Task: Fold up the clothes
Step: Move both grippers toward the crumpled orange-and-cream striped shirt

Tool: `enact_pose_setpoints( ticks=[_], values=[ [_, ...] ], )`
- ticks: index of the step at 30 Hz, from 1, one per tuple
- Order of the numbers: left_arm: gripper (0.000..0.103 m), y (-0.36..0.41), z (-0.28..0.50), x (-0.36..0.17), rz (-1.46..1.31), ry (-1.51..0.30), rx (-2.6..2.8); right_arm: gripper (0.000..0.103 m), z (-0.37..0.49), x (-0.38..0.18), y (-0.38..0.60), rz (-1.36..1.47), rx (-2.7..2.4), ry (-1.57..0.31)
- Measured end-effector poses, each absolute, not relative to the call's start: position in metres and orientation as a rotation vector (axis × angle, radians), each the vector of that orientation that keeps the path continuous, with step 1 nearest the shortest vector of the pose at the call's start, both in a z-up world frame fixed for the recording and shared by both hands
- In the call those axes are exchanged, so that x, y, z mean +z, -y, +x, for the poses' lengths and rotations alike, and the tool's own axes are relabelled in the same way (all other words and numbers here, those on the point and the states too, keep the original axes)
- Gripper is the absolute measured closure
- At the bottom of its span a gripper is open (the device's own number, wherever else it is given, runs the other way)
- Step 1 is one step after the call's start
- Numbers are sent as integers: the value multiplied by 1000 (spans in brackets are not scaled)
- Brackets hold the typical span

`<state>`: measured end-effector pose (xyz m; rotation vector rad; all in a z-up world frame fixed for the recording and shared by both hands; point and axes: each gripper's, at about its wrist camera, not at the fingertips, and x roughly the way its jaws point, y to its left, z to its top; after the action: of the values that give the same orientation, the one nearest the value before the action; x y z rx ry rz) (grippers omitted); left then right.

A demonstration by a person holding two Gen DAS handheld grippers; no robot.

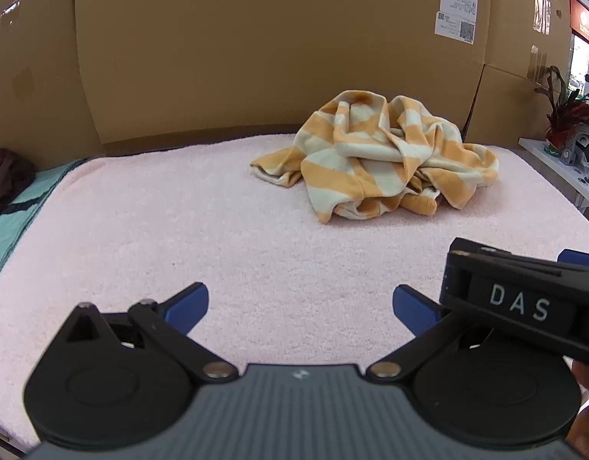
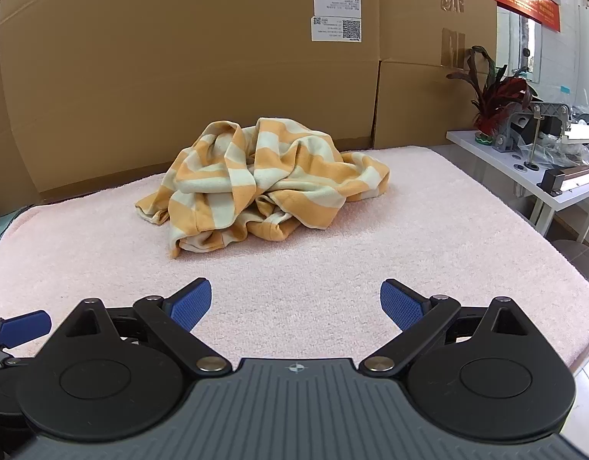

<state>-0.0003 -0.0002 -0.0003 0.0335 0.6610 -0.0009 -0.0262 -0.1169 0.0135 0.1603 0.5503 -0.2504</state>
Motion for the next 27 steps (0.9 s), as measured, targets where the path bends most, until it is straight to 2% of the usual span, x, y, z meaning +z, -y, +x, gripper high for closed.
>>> enact_pose_setpoints(
  ticks=[9,13,15,17,22,27],
  values=[
    [1,1,1,10,9,-714,13,6,-28,14,120,181,-263,-546],
    [1,0,2,13,5,-684,-25,6,-30,19,124,188,-274,-531],
    [6,-6,5,13,-49,-700,-53,6,-31,22,124,181,-282,-523],
    [18,-11,6,12,-98,-705,-62,6,-31,23,126,187,-284,-518],
    [7,-8,1,13,-29,-633,30,6,-31,22,128,193,-281,-516],
    [7,-13,4,12,-59,-651,30,6,-32,22,127,192,-277,-513]
  ],
)
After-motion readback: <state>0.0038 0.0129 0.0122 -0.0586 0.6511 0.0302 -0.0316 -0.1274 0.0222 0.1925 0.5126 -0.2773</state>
